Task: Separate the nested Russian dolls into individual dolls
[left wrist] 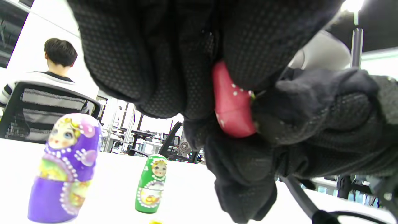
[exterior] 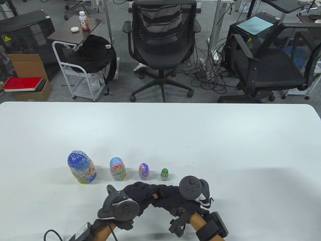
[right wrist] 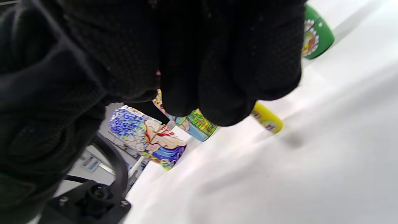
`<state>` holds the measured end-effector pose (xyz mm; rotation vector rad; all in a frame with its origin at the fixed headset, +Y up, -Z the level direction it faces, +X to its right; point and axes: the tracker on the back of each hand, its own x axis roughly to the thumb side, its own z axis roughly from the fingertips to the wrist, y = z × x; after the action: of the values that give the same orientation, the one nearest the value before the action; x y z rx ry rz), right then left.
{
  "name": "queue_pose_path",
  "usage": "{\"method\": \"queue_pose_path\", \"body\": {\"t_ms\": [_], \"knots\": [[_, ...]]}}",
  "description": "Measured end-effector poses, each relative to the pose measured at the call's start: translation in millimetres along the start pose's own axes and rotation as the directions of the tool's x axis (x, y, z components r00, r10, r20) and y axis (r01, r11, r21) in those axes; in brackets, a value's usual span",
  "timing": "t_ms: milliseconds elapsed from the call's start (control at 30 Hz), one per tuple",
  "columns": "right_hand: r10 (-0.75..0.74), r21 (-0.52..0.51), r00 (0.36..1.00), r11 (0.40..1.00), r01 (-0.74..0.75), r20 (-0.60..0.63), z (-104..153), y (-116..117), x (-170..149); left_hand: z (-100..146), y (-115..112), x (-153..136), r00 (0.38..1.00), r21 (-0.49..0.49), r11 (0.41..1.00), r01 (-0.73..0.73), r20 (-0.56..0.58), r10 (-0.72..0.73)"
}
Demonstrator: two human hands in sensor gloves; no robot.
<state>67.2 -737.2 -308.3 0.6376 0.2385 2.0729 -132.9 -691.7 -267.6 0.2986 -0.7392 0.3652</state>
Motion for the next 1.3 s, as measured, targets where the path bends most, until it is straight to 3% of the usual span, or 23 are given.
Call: {"method": "queue_pose_path", "body": {"t_ms": [133, 300, 400, 567, 733, 933, 1133, 1300], "knots": [[-0.020, 0.058, 1.000, 0.998, 0.019, 0.010, -0.6, -7.9, 1.4, -4.1, 8.8, 1.9, 0.997, 0.030, 0.996, 0.082, 0.012, -0.082], [-0.008, -0.016, 1.000, 1.000, 0.008, -0.019, 8.3, -42.8, -1.2, -14.5, 21.0, 5.0, 0.994, 0.040, 0.993, 0.109, -0.008, -0.108], [0.001, -0.171, 0.999, 0.985, -0.007, -0.036, 13.4, -70.4, -4.5, -29.9, 24.8, 4.2, 0.991, -0.006, 0.991, 0.133, -0.017, -0.133], [-0.042, -0.310, 0.998, 0.950, 0.027, -0.043, 42.1, -108.2, -24.9, -68.2, 19.9, 7.8, 0.976, -0.146, 0.966, 0.212, -0.023, -0.217], [-0.139, -0.478, 0.986, 0.875, 0.078, -0.092, 58.0, -132.9, -47.6, -105.0, -3.0, 17.7, 0.967, -0.278, 0.927, 0.251, 0.024, -0.254], [-0.142, -0.581, 0.980, 0.813, 0.037, -0.137, 71.5, -150.4, -60.0, -137.3, -38.2, 32.2, 0.942, -0.395, 0.858, 0.328, 0.072, -0.326], [-0.156, -0.597, 0.974, 0.801, 0.029, -0.162, 73.6, -155.0, -68.6, -161.9, -62.1, 39.3, 0.920, -0.426, 0.819, 0.385, 0.107, -0.377], [-0.176, -0.607, 0.973, 0.793, 0.051, -0.148, 73.2, -156.2, -70.6, -168.2, -79.3, 38.7, 0.902, -0.471, 0.774, 0.423, 0.133, -0.412]]}}
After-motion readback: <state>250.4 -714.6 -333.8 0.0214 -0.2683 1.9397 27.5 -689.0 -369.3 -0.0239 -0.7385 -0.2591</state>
